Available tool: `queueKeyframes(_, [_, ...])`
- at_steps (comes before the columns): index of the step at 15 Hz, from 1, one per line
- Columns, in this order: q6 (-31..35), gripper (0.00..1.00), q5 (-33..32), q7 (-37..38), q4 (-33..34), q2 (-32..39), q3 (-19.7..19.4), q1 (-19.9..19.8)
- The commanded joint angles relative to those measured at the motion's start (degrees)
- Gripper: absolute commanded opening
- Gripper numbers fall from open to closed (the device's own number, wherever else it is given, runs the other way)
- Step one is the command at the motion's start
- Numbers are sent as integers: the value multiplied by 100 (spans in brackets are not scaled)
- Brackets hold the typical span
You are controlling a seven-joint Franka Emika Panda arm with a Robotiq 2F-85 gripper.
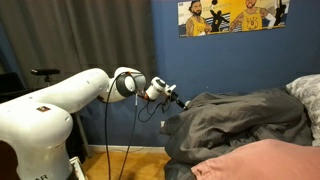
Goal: Pull up the grey covers
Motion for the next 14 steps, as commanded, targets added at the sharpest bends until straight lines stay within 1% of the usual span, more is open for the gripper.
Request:
queueKeyframes(1, [-563, 8, 122, 192, 651, 347, -44, -74])
queueKeyframes(2, [-651, 2, 144, 205, 711, 356, -16, -92])
queueKeyframes(3, [-695, 0, 137, 238, 785, 379, -18, -107])
queueKeyframes(4, [-670, 0, 153, 255, 860, 387, 10, -137])
queueKeyframes(6, [-390, 0, 175, 258, 1023, 395, 78, -182])
queueKeyframes(9, [320, 0, 123, 181, 1204, 311, 185, -78])
queueKeyframes(12, [981, 0, 275, 36, 1265, 198, 485, -100])
queueKeyframes(13, [663, 1, 78, 180, 1086, 188, 286, -32])
queueKeyframes(14, [776, 1, 99, 160, 1135, 181, 360, -32])
